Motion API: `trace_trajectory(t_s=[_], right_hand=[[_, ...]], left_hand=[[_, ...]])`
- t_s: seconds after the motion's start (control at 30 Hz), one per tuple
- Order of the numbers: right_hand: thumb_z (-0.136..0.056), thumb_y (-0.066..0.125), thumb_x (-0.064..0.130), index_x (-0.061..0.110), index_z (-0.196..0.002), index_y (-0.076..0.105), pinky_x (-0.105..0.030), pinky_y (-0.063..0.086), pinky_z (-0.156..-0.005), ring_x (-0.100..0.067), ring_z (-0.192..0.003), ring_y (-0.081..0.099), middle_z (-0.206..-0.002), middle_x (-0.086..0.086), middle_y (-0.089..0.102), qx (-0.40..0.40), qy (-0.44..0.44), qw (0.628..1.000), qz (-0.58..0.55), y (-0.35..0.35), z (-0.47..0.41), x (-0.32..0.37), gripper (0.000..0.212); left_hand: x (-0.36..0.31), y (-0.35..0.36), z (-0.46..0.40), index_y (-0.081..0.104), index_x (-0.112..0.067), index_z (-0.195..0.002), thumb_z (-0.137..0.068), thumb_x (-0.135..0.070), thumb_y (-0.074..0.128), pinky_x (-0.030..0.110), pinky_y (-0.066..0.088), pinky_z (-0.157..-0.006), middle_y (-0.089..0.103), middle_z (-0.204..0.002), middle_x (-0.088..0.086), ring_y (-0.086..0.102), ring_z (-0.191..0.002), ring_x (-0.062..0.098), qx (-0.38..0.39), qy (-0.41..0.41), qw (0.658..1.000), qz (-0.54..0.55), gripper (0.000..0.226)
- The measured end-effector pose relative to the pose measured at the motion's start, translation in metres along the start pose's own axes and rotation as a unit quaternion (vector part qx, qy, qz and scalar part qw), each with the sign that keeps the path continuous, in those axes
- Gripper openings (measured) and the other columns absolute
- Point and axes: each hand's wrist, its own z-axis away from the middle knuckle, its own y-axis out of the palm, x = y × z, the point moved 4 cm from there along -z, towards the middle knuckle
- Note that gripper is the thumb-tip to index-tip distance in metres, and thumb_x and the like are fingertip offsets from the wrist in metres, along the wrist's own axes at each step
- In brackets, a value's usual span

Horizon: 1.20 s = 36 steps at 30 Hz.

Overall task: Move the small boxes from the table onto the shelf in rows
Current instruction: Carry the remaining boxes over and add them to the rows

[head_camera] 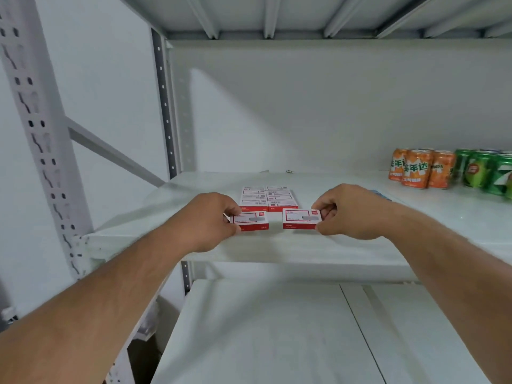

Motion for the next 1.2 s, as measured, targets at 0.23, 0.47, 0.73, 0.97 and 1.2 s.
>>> trace_trajectory(t_s=[0.23,0.47,0.73,0.97,1.2], right_hand=[[-0.083,0.077,0.026,0.029,-0.102,0.077,-0.031,0.060,-0.078,-0.009,-0.082,0.069,-0.090,0.015,0.075,0.041,-0.031,0.999,-0.009,0.012,-0.053,-0.022,0.020],[-0.082,0.077,0.028,0.028,-0.103,0.077,-0.030,0.059,-0.079,-0.008,-0.083,0.069,-0.092,0.012,0.075,0.061,-0.039,0.997,-0.001,0.023,-0.081,-0.020,0.021],[-0.084,0.072,0.036,0.024,-0.103,0.074,-0.032,0.055,-0.071,-0.010,-0.075,0.064,-0.082,0.012,0.069,0.035,-0.018,0.999,0.011,0.030,-0.084,-0.020,0.022],[-0.084,0.071,0.044,0.018,-0.102,0.075,-0.035,0.059,-0.073,-0.012,-0.074,0.066,-0.085,0.008,0.072,0.001,-0.014,0.999,0.030,0.036,-0.085,-0.023,0.031],[-0.085,0.073,0.040,0.026,-0.103,0.075,-0.027,0.056,-0.070,-0.008,-0.074,0.064,-0.085,0.012,0.069,-0.019,-0.010,1.000,0.013,0.036,-0.085,-0.023,0.024]], left_hand=[[0.002,0.017,-0.043,0.069,-0.027,-0.110,-0.085,-0.024,0.071,0.028,0.054,-0.077,0.061,-0.083,-0.017,0.065,-0.085,0.013,0.003,-0.018,0.999,-0.038,0.025],[0.019,0.025,-0.063,0.070,-0.032,-0.112,-0.086,-0.031,0.070,0.019,0.049,-0.073,0.065,-0.088,-0.018,0.064,-0.082,0.002,0.030,-0.010,0.998,-0.049,0.027],[0.024,0.028,-0.071,0.069,-0.031,-0.114,-0.088,-0.033,0.067,0.021,0.049,-0.079,0.063,-0.096,-0.015,0.063,-0.084,0.008,0.029,0.015,0.998,-0.046,0.026],[0.023,0.030,-0.073,0.070,-0.034,-0.113,-0.089,-0.033,0.066,0.028,0.052,-0.085,0.065,-0.102,-0.016,0.064,-0.090,0.009,0.023,0.029,0.999,-0.037,0.024],[0.023,0.031,-0.074,0.071,-0.033,-0.111,-0.089,-0.034,0.065,0.032,0.053,-0.084,0.066,-0.101,-0.013,0.065,-0.088,0.012,0.016,0.020,0.999,-0.046,0.023]])
